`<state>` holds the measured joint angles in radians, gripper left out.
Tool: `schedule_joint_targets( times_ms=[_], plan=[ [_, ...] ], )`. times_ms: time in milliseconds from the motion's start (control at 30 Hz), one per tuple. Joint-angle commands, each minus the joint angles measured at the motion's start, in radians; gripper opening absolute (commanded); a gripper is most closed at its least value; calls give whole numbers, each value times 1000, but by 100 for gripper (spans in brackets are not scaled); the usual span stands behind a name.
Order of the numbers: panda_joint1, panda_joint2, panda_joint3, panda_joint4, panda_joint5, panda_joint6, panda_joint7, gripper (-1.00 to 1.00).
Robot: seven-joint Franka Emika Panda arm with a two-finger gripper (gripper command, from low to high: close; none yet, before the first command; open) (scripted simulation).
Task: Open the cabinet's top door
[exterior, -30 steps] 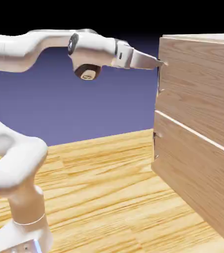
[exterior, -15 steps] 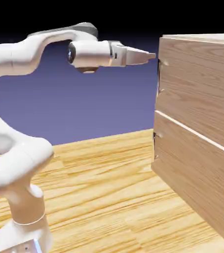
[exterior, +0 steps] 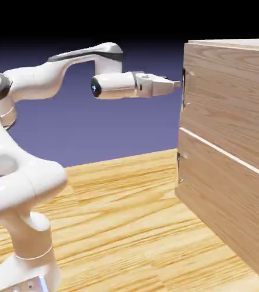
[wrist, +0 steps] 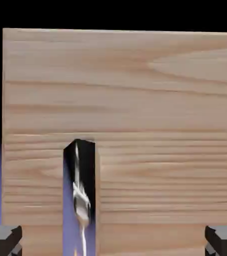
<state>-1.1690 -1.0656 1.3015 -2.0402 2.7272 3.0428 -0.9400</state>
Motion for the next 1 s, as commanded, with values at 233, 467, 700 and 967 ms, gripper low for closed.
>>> schedule_joint_targets(
  times_ms=[233, 467, 700, 967],
  plan=[
    [-199, 9, 113, 165, 57, -5, -24, 0],
    [-34, 19, 19, -16, 39, -121, -50, -100],
    [216, 24, -143, -268, -27, -280, -74, -100],
    [506, -23, -379, -548, -182, -458, -61, -100]
  ],
)
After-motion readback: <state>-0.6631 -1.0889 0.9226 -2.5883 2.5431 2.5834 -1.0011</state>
